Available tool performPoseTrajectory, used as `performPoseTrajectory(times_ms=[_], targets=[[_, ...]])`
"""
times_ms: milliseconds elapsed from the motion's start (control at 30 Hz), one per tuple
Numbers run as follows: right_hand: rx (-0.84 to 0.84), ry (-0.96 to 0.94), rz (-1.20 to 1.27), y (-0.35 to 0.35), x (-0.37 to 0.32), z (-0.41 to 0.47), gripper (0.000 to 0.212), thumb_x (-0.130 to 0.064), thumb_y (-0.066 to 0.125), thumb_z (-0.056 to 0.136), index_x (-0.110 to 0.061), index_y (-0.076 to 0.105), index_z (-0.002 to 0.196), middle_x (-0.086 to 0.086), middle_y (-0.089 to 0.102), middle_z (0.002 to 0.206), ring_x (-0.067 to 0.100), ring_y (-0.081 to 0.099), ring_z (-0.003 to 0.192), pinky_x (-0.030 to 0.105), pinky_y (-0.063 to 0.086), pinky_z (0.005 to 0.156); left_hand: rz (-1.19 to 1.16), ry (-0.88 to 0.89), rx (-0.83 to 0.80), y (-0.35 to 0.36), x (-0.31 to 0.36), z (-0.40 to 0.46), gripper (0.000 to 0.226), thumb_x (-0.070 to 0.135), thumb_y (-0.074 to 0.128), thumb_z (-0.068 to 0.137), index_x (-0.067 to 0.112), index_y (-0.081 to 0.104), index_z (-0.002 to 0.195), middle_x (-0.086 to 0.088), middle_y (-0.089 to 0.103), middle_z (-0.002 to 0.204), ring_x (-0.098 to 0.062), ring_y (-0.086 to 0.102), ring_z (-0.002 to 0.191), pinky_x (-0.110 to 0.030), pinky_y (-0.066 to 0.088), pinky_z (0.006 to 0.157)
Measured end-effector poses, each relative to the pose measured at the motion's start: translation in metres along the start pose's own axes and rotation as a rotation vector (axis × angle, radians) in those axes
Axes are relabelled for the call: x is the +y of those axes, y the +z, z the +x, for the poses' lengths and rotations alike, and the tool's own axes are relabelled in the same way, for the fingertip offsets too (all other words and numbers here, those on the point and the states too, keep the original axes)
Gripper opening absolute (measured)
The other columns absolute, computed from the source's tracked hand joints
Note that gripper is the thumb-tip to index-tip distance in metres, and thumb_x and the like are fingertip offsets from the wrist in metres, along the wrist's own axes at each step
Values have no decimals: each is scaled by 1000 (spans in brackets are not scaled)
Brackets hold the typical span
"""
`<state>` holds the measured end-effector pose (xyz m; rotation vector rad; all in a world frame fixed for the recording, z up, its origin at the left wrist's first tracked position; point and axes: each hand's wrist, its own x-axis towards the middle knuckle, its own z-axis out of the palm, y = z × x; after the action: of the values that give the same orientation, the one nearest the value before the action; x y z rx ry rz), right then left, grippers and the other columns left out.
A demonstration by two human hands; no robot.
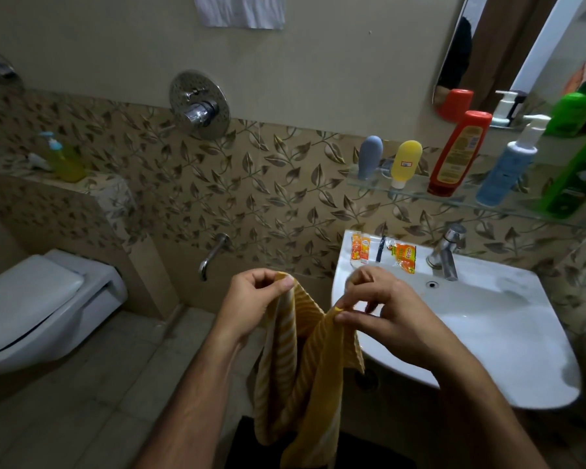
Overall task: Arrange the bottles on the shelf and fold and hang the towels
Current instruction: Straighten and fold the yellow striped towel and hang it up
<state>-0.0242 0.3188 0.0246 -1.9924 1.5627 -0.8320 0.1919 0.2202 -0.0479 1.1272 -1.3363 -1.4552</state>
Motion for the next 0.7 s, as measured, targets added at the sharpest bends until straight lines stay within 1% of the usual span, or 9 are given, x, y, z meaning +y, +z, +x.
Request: performPoseTrajectory(times_ms=[67,133,200,267,300,400,500,600,700], targets=[[29,-22,24,4,-4,4,6,-29,71,88,-29,70,81,-14,63,98,1,55,97,22,46,80,-28,12,-9,10,4,-6,38,49,84,58,22,78,83,-3,77,83,-11,72,77,-19,53,66],[34,17,214,14,-6,7,7,-23,68,90,-22,71,84,-8,69,83,5,63,81,25,50,72,-102,-8,-20,20,7,-12,45,49,89,54,17,79,83,-7,77,82,-14,72,74,-21,54,64],[62,55,397,25,-8,10,4,-14,69,90,-14,72,86,2,72,78,11,66,73,27,53,65,-231,-67,-53,32,10,-17,41,40,90,53,11,79,80,-11,75,77,-16,71,68,-24,55,58],[113,92,508,34,-6,13,3,-8,70,88,-10,72,87,8,73,78,16,68,72,30,55,65,-371,-134,-92,44,12,-24,24,27,83,60,8,78,74,-12,73,69,-15,68,58,-22,54,51],[127,104,546,37,-5,13,3,-7,70,87,-10,72,87,7,74,77,15,69,72,28,55,65,-425,-170,-101,48,14,-27,19,23,78,63,7,78,73,-12,72,67,-15,67,55,-22,54,49],[143,125,599,40,-4,14,2,-6,71,86,-7,72,88,5,73,74,13,67,69,28,55,64,-526,-238,-124,53,15,-32,25,19,70,71,-3,73,83,-17,70,70,-18,66,57,-26,58,54],[159,146,618,40,-1,15,4,-8,72,86,-6,70,88,11,72,72,19,65,68,34,54,64,-496,-229,-152,49,17,-33,36,20,65,78,-9,69,98,-18,70,77,-20,67,66,-28,59,62],[175,177,632,39,2,18,13,-7,75,83,-9,63,86,10,64,63,20,57,63,35,46,60,-423,-168,-160,46,17,-32,23,18,65,79,1,75,92,-16,73,80,-18,70,70,-26,58,61],[174,173,501,38,3,19,14,-11,78,81,-17,65,79,10,69,67,16,60,63,34,46,60,-333,-121,-165,43,16,-31,16,13,64,85,7,78,92,-16,75,86,-18,71,76,-24,57,65]])
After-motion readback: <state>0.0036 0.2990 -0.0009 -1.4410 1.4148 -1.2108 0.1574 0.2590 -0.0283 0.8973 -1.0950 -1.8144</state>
